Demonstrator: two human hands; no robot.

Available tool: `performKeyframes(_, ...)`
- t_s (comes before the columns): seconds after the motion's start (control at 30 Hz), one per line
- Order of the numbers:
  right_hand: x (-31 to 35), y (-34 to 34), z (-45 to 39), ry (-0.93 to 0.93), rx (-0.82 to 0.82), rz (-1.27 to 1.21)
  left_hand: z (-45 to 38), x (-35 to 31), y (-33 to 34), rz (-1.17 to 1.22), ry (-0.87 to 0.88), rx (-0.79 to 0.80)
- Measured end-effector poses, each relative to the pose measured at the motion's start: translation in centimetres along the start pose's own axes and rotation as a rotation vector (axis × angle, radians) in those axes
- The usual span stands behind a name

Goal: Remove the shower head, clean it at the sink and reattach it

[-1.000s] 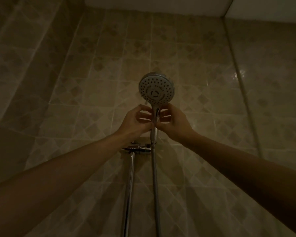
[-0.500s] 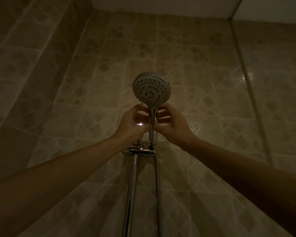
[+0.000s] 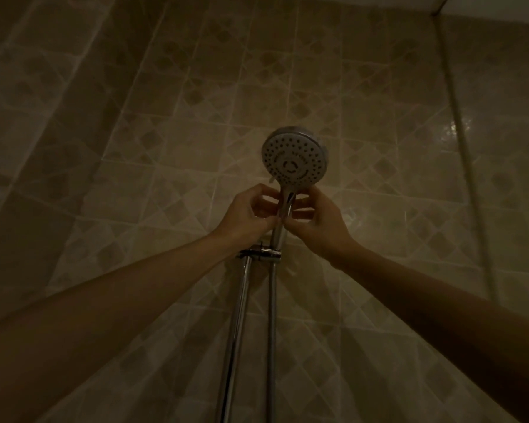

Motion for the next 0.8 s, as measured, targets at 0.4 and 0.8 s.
performKeyframes(0.4,-1.6,0.4,0.3,0.101,-0.039,0.022,0.4,2.9,0.2,0.054,-0.117,-0.130)
performKeyframes(0.8,-2.6,0.8,5.2,0.192,0.060,0.320,4.8,2.5,0.2,-0.494,-0.210,-0.223)
Point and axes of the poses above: each hand's wrist, its own z-axis away from the middle knuckle, its own y-axis out of the palm, x = y × z, the point moved 9 cm from there along -z, towards the middle knuckle, and after that the axes turned 13 degrees about x, right-handed, at the moved point
